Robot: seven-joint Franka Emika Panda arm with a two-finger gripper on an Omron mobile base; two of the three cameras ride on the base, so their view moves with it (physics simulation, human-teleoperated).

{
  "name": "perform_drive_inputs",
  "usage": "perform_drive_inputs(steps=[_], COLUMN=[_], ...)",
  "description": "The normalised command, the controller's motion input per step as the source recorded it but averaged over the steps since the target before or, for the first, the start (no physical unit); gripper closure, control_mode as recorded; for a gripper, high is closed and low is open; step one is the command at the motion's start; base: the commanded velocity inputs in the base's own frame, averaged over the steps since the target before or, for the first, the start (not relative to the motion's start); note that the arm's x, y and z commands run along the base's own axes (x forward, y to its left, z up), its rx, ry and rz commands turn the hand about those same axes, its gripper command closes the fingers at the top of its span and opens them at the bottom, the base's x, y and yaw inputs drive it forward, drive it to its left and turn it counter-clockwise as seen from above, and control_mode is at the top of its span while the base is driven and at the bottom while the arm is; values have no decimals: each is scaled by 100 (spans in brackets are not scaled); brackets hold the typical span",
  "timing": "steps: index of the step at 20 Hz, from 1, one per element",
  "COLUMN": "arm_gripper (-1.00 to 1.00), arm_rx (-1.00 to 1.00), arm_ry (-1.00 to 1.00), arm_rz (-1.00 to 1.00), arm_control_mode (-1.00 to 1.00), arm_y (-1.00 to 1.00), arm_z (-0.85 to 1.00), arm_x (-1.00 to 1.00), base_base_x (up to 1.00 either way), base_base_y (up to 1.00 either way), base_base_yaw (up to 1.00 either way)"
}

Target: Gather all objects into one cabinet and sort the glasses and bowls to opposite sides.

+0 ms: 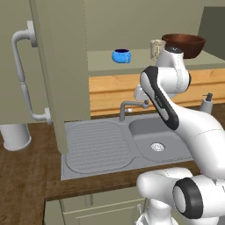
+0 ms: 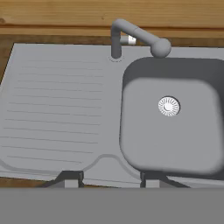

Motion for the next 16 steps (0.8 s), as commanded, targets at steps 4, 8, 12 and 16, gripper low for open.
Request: perform_drive_inputs(steps=[4, 8, 12, 16], arm_gripper=[-100, -100, -100, -100], arm_rx=[0, 0, 0, 4], arm_ry=[0, 0, 0, -5], arm_rz=[0, 0, 0, 0], arm_control_mode=[-100, -100, -100, -100], arm_y=[0, 0, 0, 0], arm_z=[0, 0, -4, -29], arm_x=[0, 0, -1, -42], base_base_x=[0, 0, 0, 0], base_base_y=[0, 0, 0, 0], base_base_yaw=[0, 0, 0, 0])
